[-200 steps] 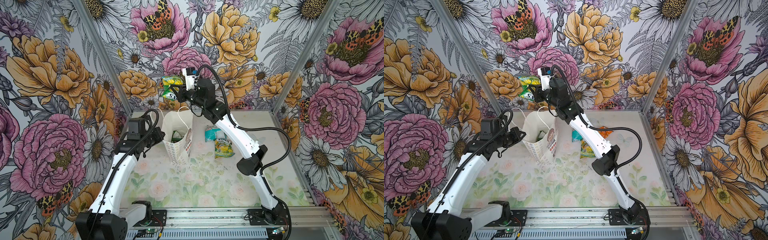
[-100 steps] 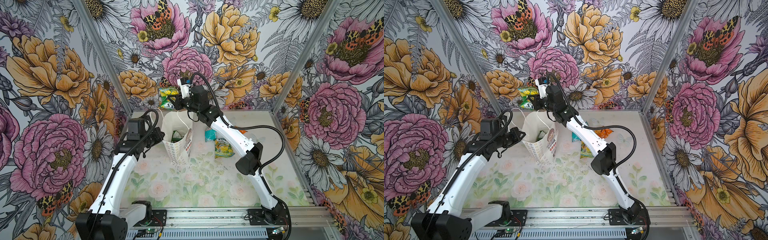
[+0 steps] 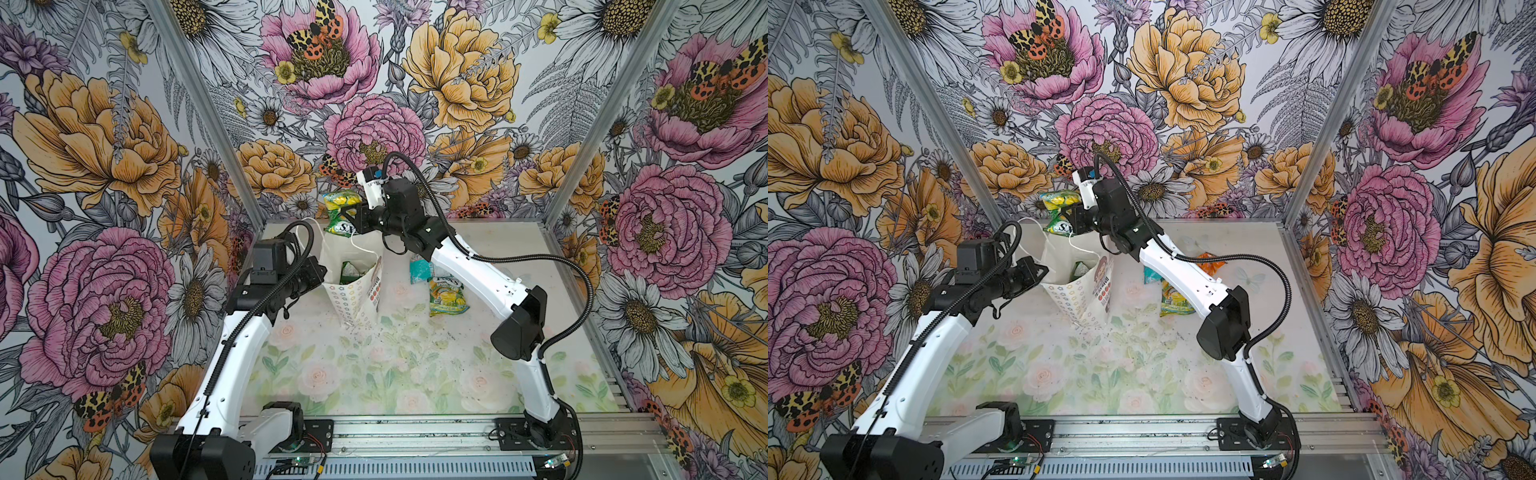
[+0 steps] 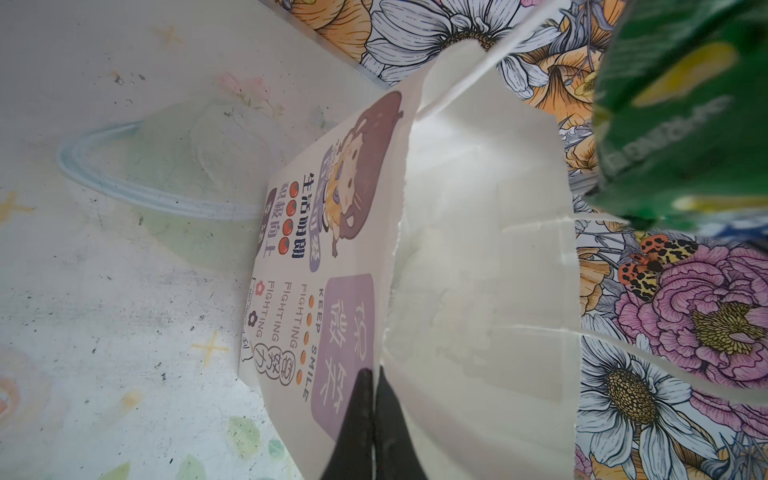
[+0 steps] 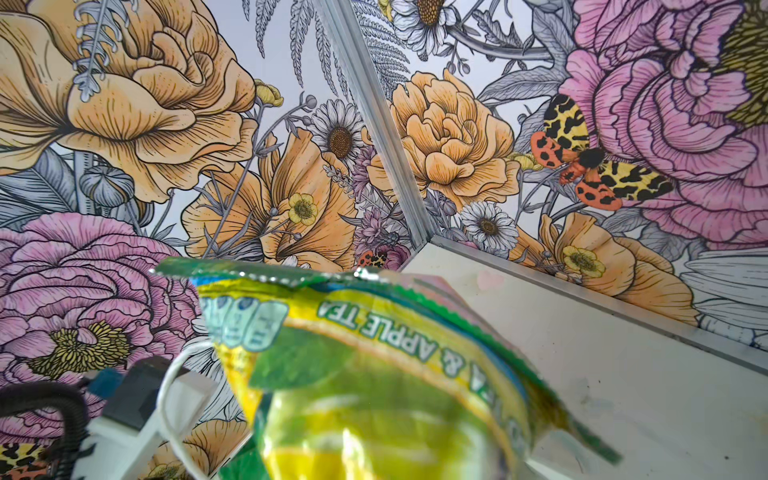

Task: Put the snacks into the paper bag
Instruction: 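Lower the Spring Tea bag into the paper bag and open the right gripper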

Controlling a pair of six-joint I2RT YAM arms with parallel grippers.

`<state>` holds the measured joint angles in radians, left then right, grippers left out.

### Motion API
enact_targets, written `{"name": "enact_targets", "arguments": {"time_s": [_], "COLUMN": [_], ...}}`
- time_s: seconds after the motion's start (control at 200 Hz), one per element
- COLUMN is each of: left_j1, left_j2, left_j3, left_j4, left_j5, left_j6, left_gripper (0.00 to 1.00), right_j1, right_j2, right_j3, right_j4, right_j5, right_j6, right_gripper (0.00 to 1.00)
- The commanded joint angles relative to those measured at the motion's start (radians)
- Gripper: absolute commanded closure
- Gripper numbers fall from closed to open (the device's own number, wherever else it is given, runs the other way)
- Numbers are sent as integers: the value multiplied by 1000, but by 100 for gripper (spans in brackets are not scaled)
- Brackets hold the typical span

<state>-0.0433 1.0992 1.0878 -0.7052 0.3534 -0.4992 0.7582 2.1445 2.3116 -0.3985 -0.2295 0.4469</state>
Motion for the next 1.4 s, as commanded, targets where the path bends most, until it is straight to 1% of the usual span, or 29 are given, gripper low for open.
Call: {"name": "enact_targets", "arguments": {"time_s": [0.0,0.28,0.756,1.116,1.331,1.346,1.396], "left_j1": [10,10,7,-4,-6,-7,-7], "left_j2": [-9,-6,-4,5,5,5,5], "left_j3": [-14,-12,-8,-5,-5,-6,-7], "left_j4": [-10,-6,-6,-3,-2,-2,-1], "left_j5": [1,4,4,2,0,0,1], "left_j6": [-2,-7,-15,-18,-16,-16,-16], "left_gripper": [100,100,100,100,100,100,100], "right_j1": [10,18,29,29,29,51,55], "right_j2": [-64,-60,-22,9,29,29,29], "right_j3": [15,41,86,94,109,109,107], "right_j4": [-39,-157,-290,-322,-323,-323,-324], "right_j5": [10,16,24,15,-13,-14,-13], "right_j6": [-10,-27,-27,-25,-11,-10,-8], "right_gripper": [100,100,100,100,100,100,100]}}
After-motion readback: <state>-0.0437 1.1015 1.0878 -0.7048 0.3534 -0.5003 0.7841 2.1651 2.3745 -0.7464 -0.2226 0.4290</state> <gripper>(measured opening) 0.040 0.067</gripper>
